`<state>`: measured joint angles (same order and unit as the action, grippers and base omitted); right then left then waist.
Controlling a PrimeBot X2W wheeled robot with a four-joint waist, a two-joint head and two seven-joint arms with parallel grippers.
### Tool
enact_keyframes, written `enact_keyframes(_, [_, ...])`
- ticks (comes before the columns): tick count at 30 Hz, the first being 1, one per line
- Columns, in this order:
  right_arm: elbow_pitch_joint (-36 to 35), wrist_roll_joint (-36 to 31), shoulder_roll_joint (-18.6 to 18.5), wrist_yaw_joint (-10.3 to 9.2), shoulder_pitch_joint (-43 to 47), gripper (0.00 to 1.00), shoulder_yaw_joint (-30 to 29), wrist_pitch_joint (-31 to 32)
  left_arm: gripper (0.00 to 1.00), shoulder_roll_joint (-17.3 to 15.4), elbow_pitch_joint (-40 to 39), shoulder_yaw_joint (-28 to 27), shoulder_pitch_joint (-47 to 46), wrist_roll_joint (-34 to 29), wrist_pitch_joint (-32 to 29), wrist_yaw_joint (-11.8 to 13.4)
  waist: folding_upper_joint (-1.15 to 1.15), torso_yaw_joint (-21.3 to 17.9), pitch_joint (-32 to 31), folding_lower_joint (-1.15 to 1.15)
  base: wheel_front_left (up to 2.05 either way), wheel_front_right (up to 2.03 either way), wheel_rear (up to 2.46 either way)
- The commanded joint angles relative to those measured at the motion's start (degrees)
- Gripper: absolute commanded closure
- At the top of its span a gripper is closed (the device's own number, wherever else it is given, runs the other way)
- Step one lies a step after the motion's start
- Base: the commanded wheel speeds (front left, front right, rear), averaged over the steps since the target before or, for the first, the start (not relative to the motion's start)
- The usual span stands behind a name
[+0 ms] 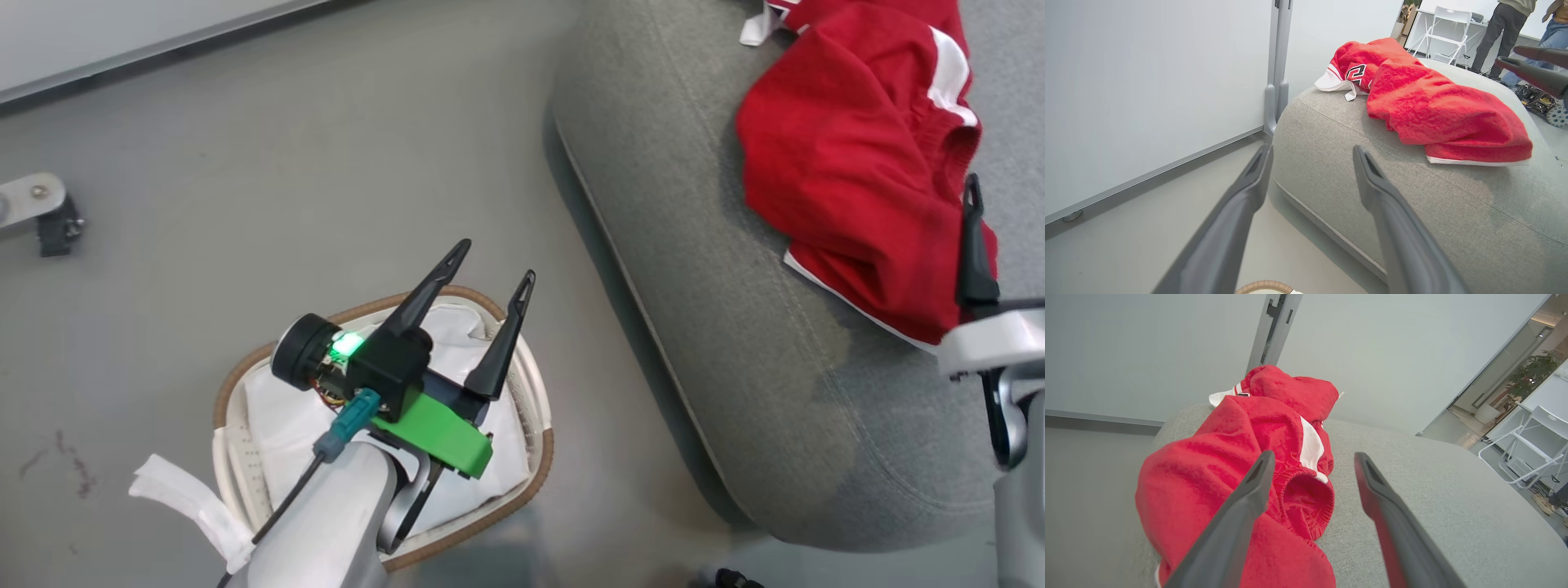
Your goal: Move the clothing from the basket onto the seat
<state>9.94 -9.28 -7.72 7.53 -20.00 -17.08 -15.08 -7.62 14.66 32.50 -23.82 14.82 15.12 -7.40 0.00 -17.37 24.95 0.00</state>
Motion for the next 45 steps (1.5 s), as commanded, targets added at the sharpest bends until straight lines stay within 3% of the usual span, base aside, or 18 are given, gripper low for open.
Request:
enact_keyframes(1, [0.87, 0.53, -0.67, -0.08, -1.61, 0.00, 0.82, -0.13, 0.00, 0.40, -0.34, -1.06, 1.23, 0.59, 0.03, -0.15, 0.00, 3.24, -2.54, 0.00, 0.00, 0.00, 0.00])
enact_keyframes(6, [3.75, 1.55, -0.82, -0.08, -5.54, 0.00, 4.94, -0.13, 0.00, 1.89, -1.06, -6.27, 3.23, 0.99, 0.04, -0.08, 0.00, 6.93, -4.73, 0.00, 0.00, 0.00, 0.00])
enact_keyframes(14, [8.17, 3.07, 2.29, -0.08, -8.76, 0.00, 9.56, -0.12, 0.00, 3.93, -2.80, -16.46, 8.54, 1.17, 0.04, 0.14, 0.00, 11.92, -8.42, 0.00, 0.00, 0.00, 0.00])
enact_keyframes(24, [10.80, 5.22, 4.68, -0.08, -3.62, 0.00, 13.30, -0.13, 0.00, 4.68, -1.84, -26.67, 15.09, 0.43, 0.04, 1.02, 0.00, 16.51, -13.20, 0.00, 0.00, 0.00, 0.00])
enact_keyframes(36, [9.05, 12.96, 4.70, -0.08, 5.18, 0.00, 17.41, -0.13, 0.00, 4.70, -1.03, -29.93, 21.93, 3.20, 0.04, 1.43, 0.00, 18.44, -18.16, 0.00, 0.00, 0.00, 0.00])
enact_keyframes(45, [8.74, 14.28, 4.71, -0.08, 7.91, 0.00, 18.26, -0.13, 0.00, 4.71, -1.14, -29.55, 23.33, 3.80, 0.04, 1.56, 0.00, 18.37, -19.75, 0.00, 0.00, 0.00, 0.00])
